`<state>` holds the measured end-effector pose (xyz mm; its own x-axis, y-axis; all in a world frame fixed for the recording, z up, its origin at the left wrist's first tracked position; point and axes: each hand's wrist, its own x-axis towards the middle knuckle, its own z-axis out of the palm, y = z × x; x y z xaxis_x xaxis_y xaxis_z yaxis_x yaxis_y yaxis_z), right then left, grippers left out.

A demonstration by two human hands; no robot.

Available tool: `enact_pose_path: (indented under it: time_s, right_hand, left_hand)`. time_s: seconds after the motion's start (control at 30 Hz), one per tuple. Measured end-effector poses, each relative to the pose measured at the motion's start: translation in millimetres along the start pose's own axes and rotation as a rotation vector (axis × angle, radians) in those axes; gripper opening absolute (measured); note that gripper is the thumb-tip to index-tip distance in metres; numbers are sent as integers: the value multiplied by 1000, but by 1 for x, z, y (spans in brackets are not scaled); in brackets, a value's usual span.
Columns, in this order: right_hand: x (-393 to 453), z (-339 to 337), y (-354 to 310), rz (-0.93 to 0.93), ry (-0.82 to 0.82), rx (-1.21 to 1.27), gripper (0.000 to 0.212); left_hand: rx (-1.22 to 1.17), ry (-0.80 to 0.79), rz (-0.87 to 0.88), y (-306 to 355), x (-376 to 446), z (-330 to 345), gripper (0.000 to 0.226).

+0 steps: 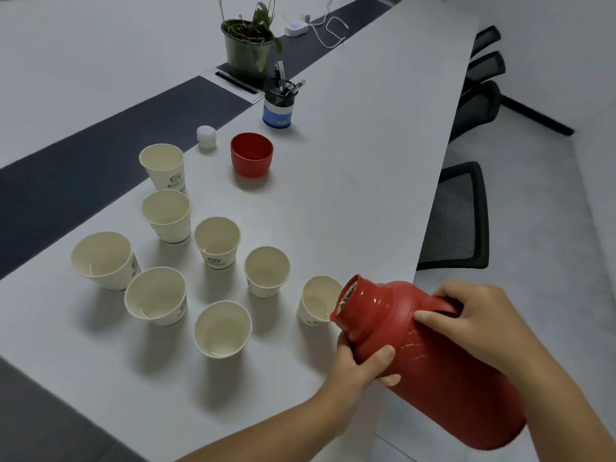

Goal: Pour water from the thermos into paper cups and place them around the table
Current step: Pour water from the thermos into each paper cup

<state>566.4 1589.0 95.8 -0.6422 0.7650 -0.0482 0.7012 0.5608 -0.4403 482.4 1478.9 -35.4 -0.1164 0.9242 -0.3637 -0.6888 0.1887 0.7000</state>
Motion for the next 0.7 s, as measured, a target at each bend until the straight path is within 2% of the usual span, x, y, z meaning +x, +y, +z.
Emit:
enact_pose_path:
  time_s: [0.13, 0.33, 0.53, 0.7]
  right_hand:
    - [3, 0, 0, -7, 11, -19, 38]
    - [7, 1, -2, -15, 5, -33, 35]
    - [10, -1, -6, 7, -30, -72, 20]
    - [11, 0, -7, 14, -35, -73, 25]
  left_hand:
    - [-21, 0, -1, 1, 1, 0, 59]
    - [-17, 15, 9, 4, 2, -1, 66]
    - [-30, 18, 18, 7, 1, -1, 58]
    - [-29, 22, 11, 8, 1, 0, 62]
